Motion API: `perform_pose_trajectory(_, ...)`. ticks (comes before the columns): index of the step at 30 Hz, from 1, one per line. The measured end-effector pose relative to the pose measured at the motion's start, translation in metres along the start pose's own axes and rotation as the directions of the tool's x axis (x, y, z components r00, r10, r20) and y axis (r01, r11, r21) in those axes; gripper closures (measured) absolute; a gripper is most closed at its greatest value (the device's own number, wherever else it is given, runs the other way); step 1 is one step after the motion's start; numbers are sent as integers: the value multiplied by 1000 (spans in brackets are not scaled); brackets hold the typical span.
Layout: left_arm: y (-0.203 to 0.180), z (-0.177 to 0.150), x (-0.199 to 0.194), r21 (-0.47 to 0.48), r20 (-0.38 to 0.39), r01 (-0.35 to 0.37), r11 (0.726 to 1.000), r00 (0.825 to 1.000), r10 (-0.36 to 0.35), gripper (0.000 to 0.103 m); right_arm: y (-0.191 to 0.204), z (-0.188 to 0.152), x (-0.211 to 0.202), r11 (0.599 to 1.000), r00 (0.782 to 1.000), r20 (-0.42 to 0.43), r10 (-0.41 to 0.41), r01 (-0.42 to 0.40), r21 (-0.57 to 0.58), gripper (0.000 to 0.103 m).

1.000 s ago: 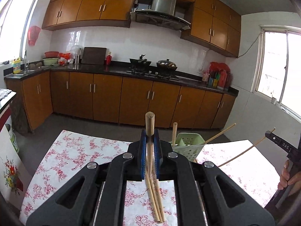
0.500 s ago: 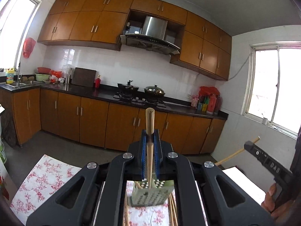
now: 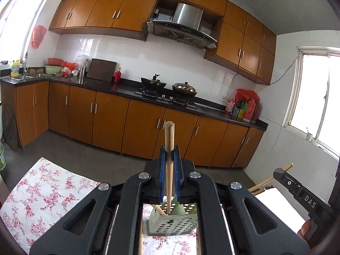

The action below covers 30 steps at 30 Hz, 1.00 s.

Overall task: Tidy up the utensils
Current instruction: 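Drop the chopstick into the holder opening the left gripper while the right gripper releases its own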

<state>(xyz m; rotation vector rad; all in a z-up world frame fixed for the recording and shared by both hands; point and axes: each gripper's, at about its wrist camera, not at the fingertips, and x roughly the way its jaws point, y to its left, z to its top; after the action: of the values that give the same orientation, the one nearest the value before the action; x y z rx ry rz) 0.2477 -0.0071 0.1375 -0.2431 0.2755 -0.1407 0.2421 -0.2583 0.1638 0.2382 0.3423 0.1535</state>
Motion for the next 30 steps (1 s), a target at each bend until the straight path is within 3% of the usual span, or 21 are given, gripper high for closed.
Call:
perform_pose_trajectory(9, 1, -3, 1, 14, -38, 8, 1000, 999, -8, 95, 4, -4, 9, 1000, 1000, -9, -15, 15, -9, 91)
perform_pose_trajectory(13, 4, 2, -6, 5, -27, 4, 1000, 1000, -4, 95, -1, -5, -4, 999, 999, 16, -40, 40, -4, 85)
perform_pose_trajectory(20, 17, 8, -32, -10, 8, -16, 1000, 1000, 16, 94, -32, -19, -38, 992, 992, 36, -123, 122, 35, 83)
perform_pose_trajectory(26, 44, -18, -46, -1, -65, -73, 997, 995, 73, 94, -72, -66, -34, 975, 972, -106, -208, 214, 52, 82)
perform_pose_trajectory(30, 66, -58, -33, 35, -192, -138, 990, 971, 142, 94, -87, -117, -9, 969, 939, -261, -224, 245, 47, 81)
